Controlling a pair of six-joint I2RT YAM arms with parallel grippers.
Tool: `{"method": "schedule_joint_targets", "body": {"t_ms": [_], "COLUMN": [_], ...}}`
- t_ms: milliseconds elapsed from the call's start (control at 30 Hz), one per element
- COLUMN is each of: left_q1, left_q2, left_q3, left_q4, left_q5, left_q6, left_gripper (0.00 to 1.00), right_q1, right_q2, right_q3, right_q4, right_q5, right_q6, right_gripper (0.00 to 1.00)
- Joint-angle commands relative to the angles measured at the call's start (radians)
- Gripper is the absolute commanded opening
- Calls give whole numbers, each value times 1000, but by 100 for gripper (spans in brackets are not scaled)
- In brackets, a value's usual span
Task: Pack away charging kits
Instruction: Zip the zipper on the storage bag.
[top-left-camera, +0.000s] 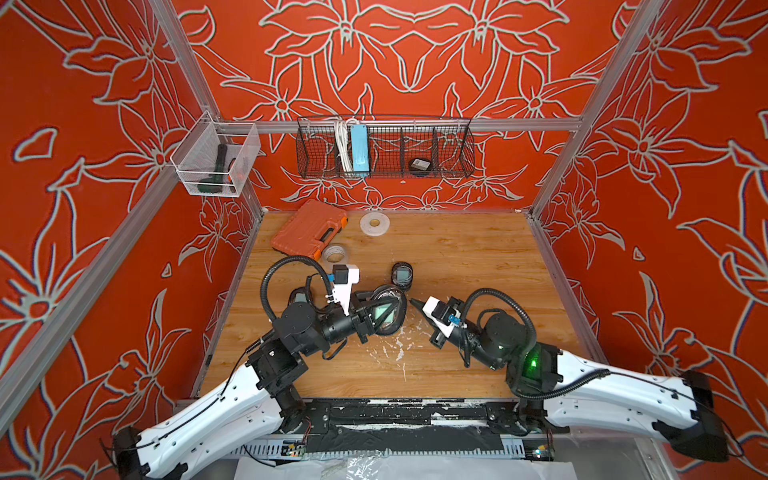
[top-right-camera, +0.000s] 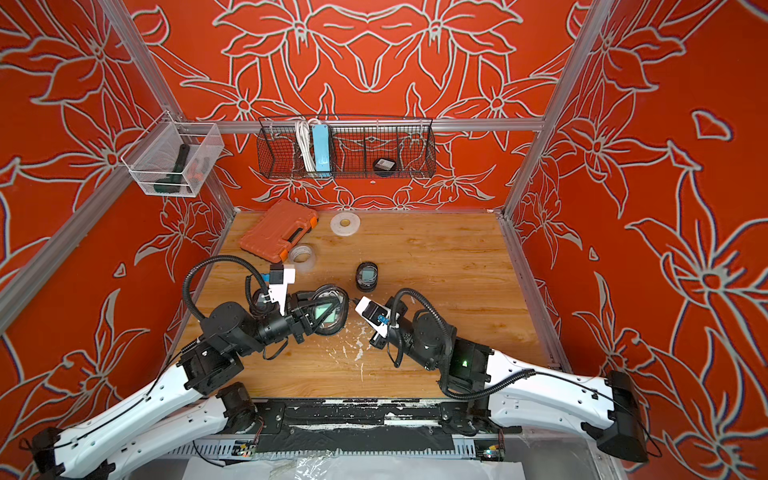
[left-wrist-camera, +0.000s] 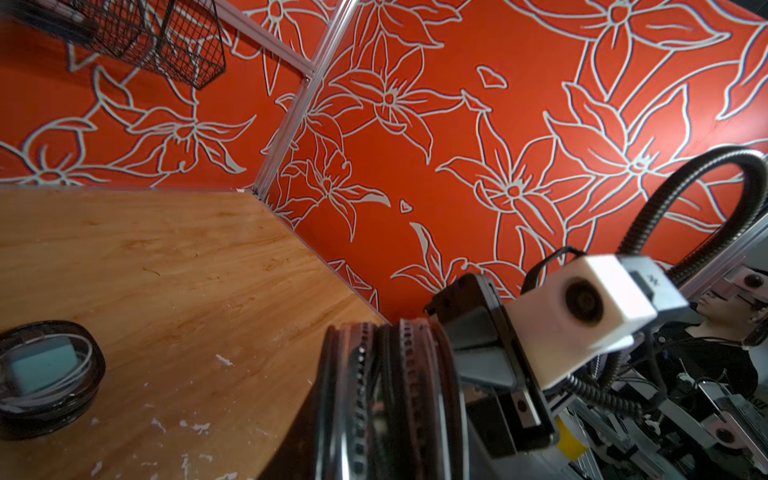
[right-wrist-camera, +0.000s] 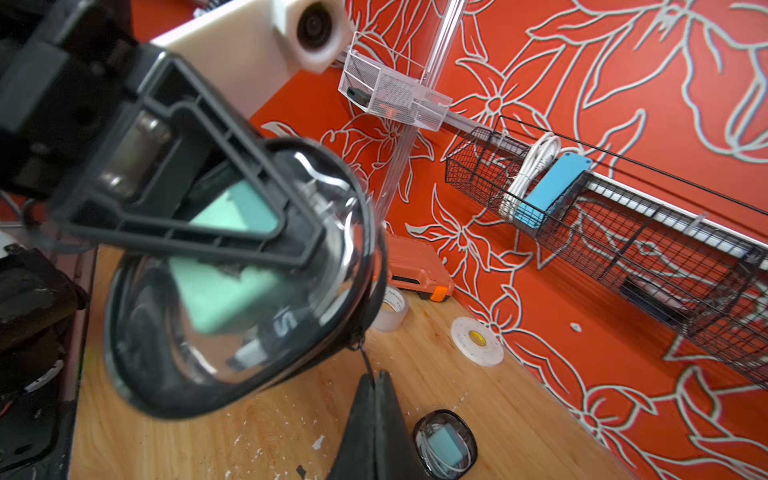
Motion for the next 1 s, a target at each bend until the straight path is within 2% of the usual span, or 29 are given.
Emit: {"method": "schedule_joint_targets", "body": {"t_ms": [0, 267, 400, 533, 700, 767, 867, 967], "left_q1": [0, 0, 0, 0, 0, 1, 0, 0], "left_q2": [21, 35, 30, 15, 4, 1, 2, -4], "left_q3": [22, 3, 12, 20, 30, 24, 4, -48], "left_q4": [-98, -104, -104, -89, -30, 9, 77, 208], "left_q5": [85, 160, 132, 76, 75, 74, 78, 101], "left_q6": [-6, -8, -7, -3, 0, -1, -10, -19], "left_gripper": [0, 0, 1, 17, 47, 53, 56, 65], "right_q1": [-31, -44, -44, -45, -44, -44, -44, -44], "right_q2": [-18, 41, 51, 45, 40, 34, 28, 29], "right_q3": [92, 201, 212, 197, 188, 182, 173, 172], "right_q4": [25, -51, -66, -42, -6, 21, 66, 96], "right_q5": [47, -16, -71, -115, -127, -142, -170, -184], "right_q6": [-35, -58, -10, 61, 121, 138, 163, 185], "right_gripper": [0, 0, 0, 0, 0, 0, 0, 0]}}
